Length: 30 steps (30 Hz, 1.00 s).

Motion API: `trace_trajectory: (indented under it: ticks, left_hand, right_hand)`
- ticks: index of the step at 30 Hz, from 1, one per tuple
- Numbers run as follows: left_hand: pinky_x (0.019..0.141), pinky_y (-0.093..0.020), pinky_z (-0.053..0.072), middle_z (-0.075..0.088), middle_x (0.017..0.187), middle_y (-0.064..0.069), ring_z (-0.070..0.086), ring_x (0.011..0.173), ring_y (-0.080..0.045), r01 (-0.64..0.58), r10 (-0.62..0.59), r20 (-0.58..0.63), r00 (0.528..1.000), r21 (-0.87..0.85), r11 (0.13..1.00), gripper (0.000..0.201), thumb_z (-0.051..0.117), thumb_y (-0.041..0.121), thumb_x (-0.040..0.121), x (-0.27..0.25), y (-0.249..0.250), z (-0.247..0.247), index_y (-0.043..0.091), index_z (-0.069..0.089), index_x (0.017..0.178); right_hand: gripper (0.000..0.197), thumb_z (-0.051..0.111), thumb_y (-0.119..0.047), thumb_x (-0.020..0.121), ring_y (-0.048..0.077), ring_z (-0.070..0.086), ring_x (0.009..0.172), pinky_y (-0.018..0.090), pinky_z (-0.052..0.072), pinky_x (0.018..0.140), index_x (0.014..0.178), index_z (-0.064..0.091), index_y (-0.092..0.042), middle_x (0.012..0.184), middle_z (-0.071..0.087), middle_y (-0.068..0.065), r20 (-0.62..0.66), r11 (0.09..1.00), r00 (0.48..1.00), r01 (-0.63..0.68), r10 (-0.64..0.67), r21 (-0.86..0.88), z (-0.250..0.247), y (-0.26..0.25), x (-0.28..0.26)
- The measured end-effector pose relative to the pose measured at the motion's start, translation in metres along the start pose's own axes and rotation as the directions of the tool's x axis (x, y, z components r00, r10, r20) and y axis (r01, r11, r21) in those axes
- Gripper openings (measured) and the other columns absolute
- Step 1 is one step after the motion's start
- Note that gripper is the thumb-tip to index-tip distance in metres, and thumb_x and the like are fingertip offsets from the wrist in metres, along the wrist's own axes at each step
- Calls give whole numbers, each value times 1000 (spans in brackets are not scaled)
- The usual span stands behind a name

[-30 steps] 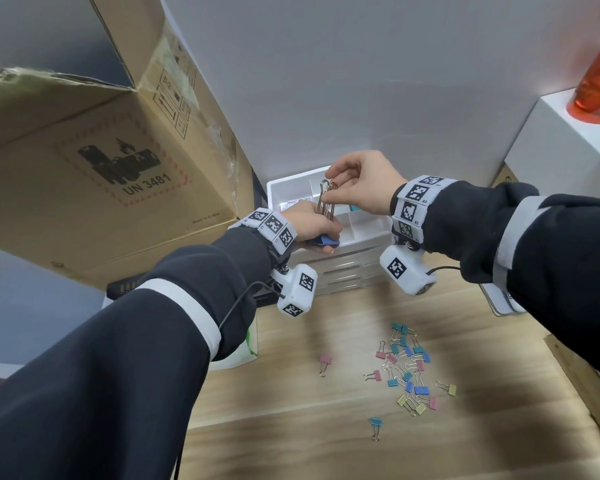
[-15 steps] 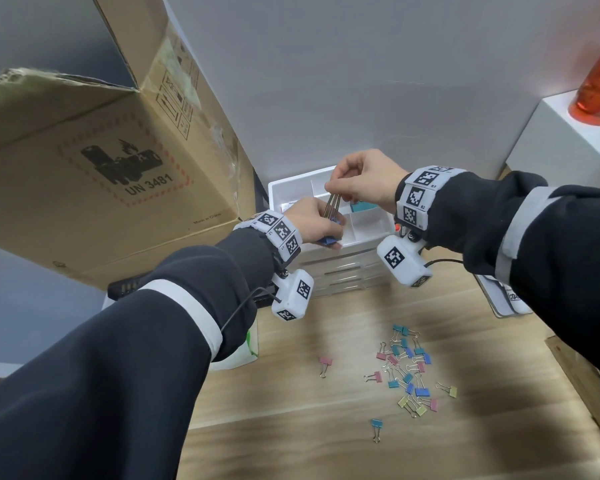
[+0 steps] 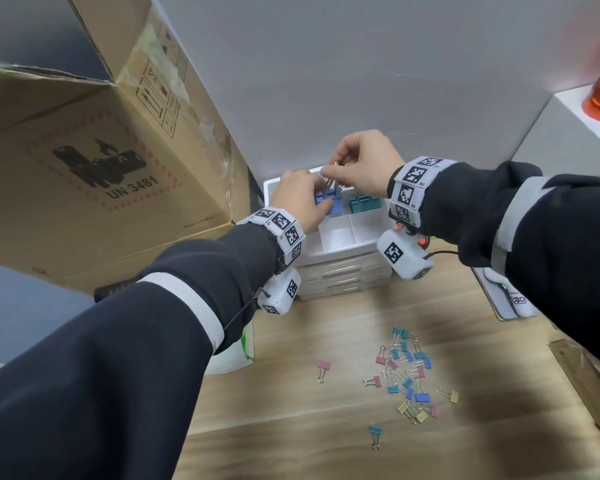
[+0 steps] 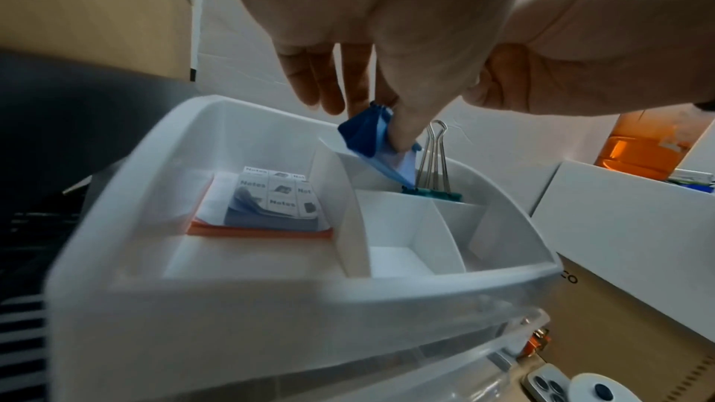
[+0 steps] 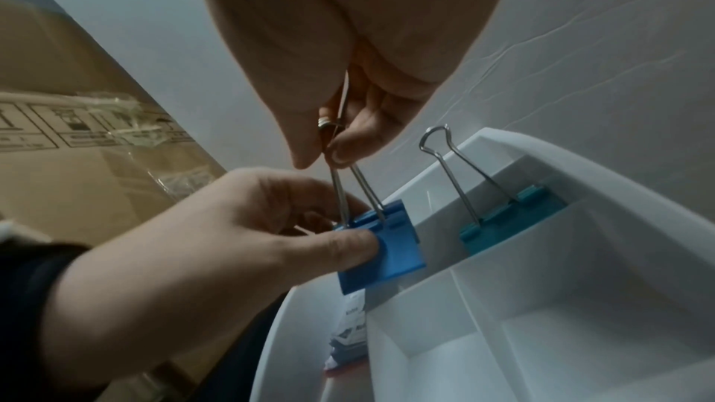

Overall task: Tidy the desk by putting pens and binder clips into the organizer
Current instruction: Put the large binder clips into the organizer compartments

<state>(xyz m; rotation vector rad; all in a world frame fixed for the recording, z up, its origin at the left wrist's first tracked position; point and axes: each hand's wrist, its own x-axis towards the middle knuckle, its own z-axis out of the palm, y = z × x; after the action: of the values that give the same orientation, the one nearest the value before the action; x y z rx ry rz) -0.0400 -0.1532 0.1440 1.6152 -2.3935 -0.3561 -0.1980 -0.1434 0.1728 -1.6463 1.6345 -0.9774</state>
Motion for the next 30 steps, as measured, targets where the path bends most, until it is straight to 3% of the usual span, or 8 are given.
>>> trace_trajectory:
  ticks: [5, 12, 14, 16, 20, 24, 28, 30]
  left_hand:
    - [58, -28, 43, 66, 70, -4, 62, 69, -26, 74, -72, 42, 997, -38, 997, 14, 73, 26, 71, 11, 2, 2, 13, 68, 73]
    - [60, -33, 46, 67, 75, -3, 58, 67, -22, -23, 34, 99, 995, -105, 994, 19, 75, 29, 71, 13, -9, 1, 13, 74, 82]
    - [59, -30, 37, 59, 72, -1, 51, 66, -20, -2, 10, 75, 997, -114, 993, 18, 77, 25, 73, 12, -8, 4, 10, 68, 77]
    - [61, -30, 35, 56, 75, -3, 52, 69, -23, 13, -4, 65, 998, -127, 992, 20, 76, 23, 73, 13, -7, 7, 11, 60, 71]
    - [70, -39, 50, 63, 82, -5, 59, 81, -29, -4, 14, 139, 990, -69, 998, 11, 73, 26, 71, 13, -6, 13, 17, 67, 70]
    - [79, -37, 46, 57, 81, 1, 42, 88, -24, 8, -9, 87, 996, 7, 1000, 23, 73, 31, 76, 10, -11, 20, 33, 53, 64]
    - [85, -38, 44, 58, 86, -1, 48, 95, -28, -35, 39, 127, 991, -38, 999, 5, 71, 30, 78, 8, -15, 14, 26, 70, 75]
    - [88, -38, 44, 59, 88, 0, 49, 100, -30, -48, 52, 110, 993, -38, 998, 8, 70, 25, 78, 7, -18, 14, 21, 75, 83]
  right_hand:
    - [14, 80, -29, 70, 4, 51, 53, 19, 45, 60, 71, 67, -22, 62, 62, -8, 29, 998, 999, 42, -41, -48, 7, 1, 4]
    - [20, 84, -30, 68, 7, 56, 51, 19, 50, 60, 67, 67, -21, 63, 68, 0, 98, 997, 993, 71, -69, -24, 9, 3, 7]
    - [20, 85, -28, 68, 6, 57, 51, 18, 51, 58, 68, 67, -19, 60, 66, -3, 88, 998, 994, 61, -61, -2, 8, 4, 7]
    - [20, 85, -27, 68, 2, 56, 49, 15, 50, 58, 69, 67, -18, 60, 66, -6, 90, 998, 994, 60, -60, 4, 7, 5, 7]
    - [18, 85, -22, 71, 2, 56, 52, 19, 52, 63, 75, 70, -12, 63, 66, -6, 147, 998, 988, 53, -48, -31, 7, 10, 4]
    - [16, 83, -18, 74, 8, 61, 59, 26, 56, 71, 81, 73, -9, 67, 69, -2, 199, 999, 980, 21, -12, -41, 7, 18, 1]
    - [16, 83, -23, 75, 7, 62, 62, 24, 55, 68, 82, 74, -12, 72, 72, -1, 215, 998, 977, 19, -4, -66, 8, 20, 1]
    - [14, 82, -27, 76, 4, 59, 60, 21, 50, 63, 80, 73, -17, 69, 69, -5, 223, 994, 975, 23, 1, -107, 10, 21, 0]
